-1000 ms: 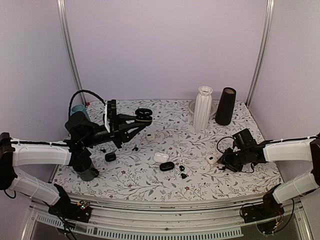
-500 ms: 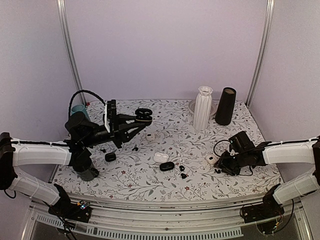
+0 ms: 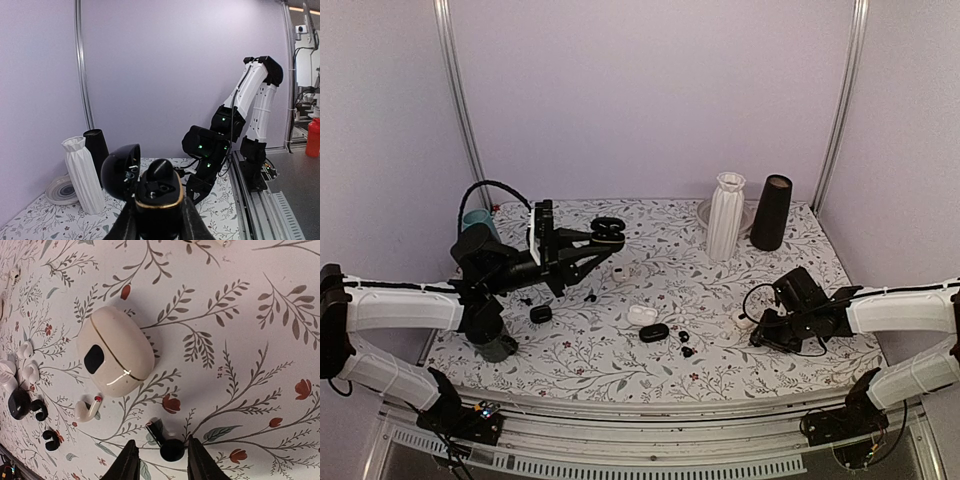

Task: Insert the wireless bluetooth earbuds into the charging case
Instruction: Move the left earbud to the center of the board.

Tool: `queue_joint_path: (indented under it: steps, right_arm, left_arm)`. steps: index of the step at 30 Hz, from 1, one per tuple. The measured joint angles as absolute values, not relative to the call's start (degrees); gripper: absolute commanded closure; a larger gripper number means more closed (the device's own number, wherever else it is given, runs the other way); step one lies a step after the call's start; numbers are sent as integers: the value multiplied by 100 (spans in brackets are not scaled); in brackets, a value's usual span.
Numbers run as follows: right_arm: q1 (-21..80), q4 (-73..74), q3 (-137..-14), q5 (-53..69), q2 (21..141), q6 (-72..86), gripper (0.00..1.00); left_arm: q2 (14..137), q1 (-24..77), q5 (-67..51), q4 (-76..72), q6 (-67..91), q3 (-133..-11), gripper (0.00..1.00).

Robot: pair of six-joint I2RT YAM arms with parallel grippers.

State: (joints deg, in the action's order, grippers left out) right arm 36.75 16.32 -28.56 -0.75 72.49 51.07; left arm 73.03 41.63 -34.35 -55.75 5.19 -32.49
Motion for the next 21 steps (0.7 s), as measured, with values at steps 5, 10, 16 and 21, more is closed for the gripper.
queue_joint_path:
  steps: [5,10,16,21]
  right_arm:
    - [3900,1632,-2856,-220,7354,4998,70]
    - [4163,1623,-2980,-237,7570,4980,70]
    - [4508,1559,-3238,-84,7808,5057,70]
    - [4565,1739,-3503,-250,7808,5078,70]
  left_arm:
    - [7360,4165,-3448,-5586,554,-3249,100]
    - [7363,4169,-3450,-5586,558,-3249,100]
    - [7369,4174,-3470,-5586,561,-3249,100]
    - [7402,4178,-3489,-5583,558,-3251,100]
